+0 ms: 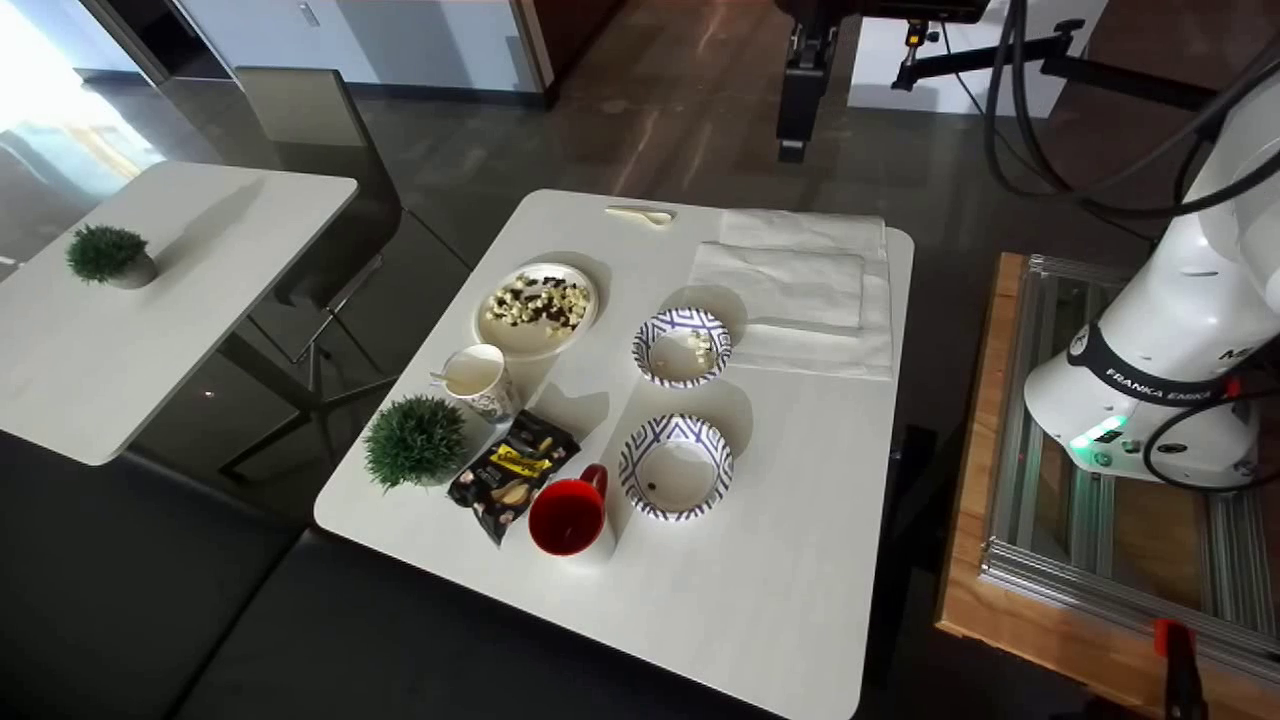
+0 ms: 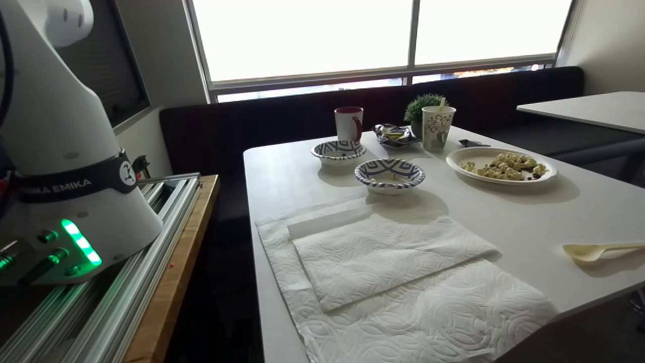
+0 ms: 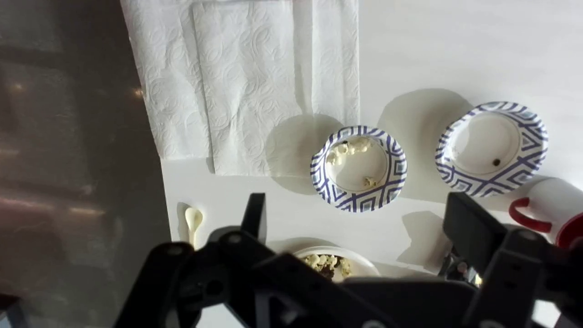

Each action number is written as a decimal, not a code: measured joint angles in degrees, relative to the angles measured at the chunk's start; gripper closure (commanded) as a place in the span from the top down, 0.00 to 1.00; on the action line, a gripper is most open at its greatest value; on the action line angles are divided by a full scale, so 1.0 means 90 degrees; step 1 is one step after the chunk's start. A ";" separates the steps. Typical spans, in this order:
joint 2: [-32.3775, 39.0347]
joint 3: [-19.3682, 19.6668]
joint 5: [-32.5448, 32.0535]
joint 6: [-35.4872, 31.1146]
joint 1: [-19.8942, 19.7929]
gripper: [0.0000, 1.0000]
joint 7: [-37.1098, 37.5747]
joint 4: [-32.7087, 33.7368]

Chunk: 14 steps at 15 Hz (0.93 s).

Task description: Use the white spoon to place some contents from the white plate in the bowl on the right.

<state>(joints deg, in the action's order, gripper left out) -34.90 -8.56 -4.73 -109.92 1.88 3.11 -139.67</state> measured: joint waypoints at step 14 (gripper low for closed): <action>0.4594 0.1256 0.0754 -0.2223 -0.0219 1.00 -0.0979 0.2415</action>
<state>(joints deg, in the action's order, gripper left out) 6.45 2.74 2.05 -129.93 -0.09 -5.70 -117.94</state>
